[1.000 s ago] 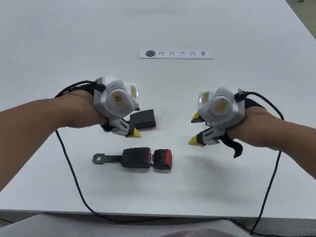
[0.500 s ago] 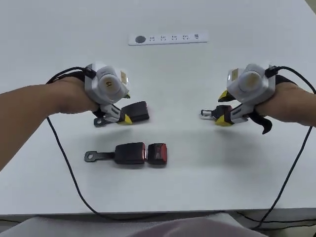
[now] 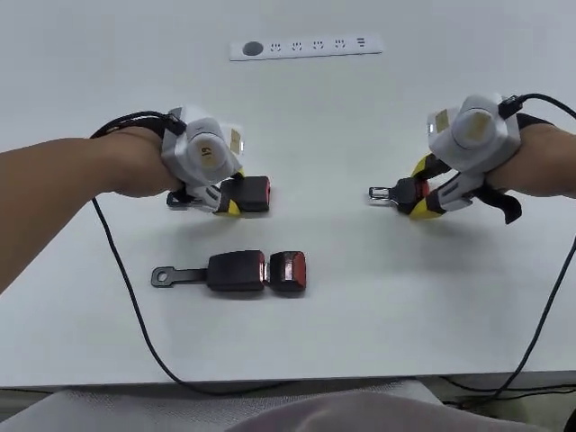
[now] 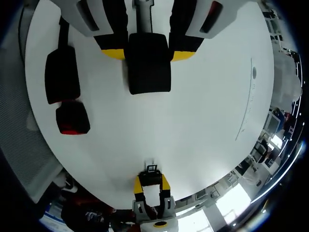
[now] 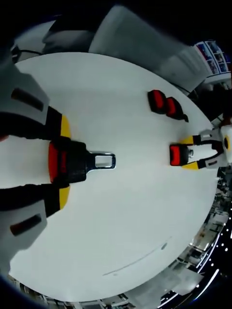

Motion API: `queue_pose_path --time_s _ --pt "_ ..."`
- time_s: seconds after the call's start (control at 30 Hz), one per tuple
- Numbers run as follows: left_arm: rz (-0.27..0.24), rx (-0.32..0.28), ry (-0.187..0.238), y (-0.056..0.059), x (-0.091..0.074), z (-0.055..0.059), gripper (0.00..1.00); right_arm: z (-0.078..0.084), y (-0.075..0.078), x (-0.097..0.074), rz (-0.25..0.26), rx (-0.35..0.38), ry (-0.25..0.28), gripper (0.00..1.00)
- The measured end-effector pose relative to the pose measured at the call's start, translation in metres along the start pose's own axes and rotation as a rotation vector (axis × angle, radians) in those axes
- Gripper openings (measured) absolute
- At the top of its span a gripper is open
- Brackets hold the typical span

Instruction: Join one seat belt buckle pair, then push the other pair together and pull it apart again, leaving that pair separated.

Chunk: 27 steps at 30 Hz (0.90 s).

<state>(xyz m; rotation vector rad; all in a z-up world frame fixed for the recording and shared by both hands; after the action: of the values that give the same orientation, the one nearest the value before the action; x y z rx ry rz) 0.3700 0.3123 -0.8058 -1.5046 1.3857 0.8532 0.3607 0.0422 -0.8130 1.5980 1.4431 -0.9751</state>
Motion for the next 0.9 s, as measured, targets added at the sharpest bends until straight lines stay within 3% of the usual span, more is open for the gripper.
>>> queue_pose_path --time_s 0.2,0.43,0.9 --pt "-0.002 -0.027 0.022 0.0 0.0 0.001 0.33 0.001 0.0 0.001 -0.012 0.01 0.007 0.36" --pt "-0.019 -0.055 0.036 0.0 0.0 0.002 0.33 -0.01 -0.005 0.004 0.026 0.013 0.007 0.36" --pt "-0.001 -0.034 0.012 -0.003 0.002 0.0 0.33 -0.083 -0.012 0.039 0.025 -0.03 0.089 0.36"
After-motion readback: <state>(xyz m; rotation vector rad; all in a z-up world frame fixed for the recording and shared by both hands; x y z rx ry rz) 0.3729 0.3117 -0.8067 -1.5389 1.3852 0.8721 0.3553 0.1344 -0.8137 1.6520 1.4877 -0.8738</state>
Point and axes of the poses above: the centre of the closed fingertips' face, and the gripper's own axes: x roughly forward along the fingers, y roughly to its right, z roughly out of its underside, the point moved 5 cm from there along -x, roughly backward along the fingers, and after that the axes turned 2 degrees about -x, right-handed, at the moved point
